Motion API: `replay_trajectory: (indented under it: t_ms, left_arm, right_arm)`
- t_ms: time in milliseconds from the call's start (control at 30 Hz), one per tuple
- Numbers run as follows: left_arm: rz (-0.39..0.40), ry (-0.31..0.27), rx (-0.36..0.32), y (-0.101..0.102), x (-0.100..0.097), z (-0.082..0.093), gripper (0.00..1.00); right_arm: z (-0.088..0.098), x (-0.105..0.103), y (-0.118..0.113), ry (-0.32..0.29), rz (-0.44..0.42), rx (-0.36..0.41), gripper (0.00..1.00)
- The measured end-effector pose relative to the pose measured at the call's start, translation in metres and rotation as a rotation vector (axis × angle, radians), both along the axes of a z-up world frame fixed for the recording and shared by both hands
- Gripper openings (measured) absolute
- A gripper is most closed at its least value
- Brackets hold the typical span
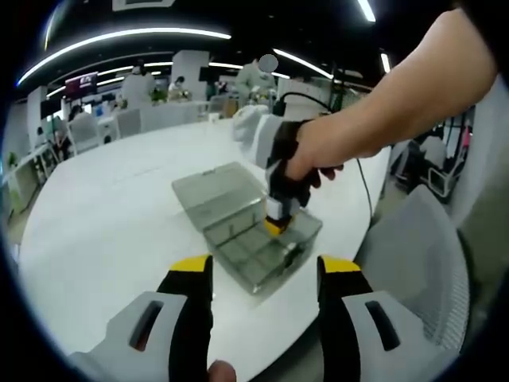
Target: Insert the divider into the dual guide fixture by aligning both edges with the guide slots and pushing it downward to the bottom, including one-sided entry, uneven engagement, binding, and posture correction.
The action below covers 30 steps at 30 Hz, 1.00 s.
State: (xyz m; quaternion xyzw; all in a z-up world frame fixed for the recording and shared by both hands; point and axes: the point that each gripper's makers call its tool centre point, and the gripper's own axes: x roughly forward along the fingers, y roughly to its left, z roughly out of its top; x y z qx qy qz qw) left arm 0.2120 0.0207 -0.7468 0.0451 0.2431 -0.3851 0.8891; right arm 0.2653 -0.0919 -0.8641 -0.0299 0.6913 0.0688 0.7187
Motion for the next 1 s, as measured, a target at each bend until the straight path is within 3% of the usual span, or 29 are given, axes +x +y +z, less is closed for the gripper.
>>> replay_trajectory:
  t_ms: [333, 467, 767, 1000]
  left_arm:
    - [0.001, 0.002, 0.003, 0.0, 0.0, 0.0, 0.5]
    - [0.0, 0.001, 0.005, 0.0, 0.0, 0.0, 0.5]
    - [-0.001, -0.002, 0.008, 0.0, 0.0, 0.001, 0.5]
    - [-0.002, -0.002, 0.012, -0.001, 0.0, 0.0, 0.5]
  right_arm:
    - [0.006, -0.002, 0.002, 0.006, 0.029, 0.067, 0.04]
    - [0.011, 0.001, 0.002, -0.006, 0.039, 0.093, 0.11]
    - [0.018, 0.0, 0.0, -0.015, 0.024, 0.137, 0.05]
    - [0.018, 0.0, 0.001, -0.03, 0.023, 0.128, 0.01]
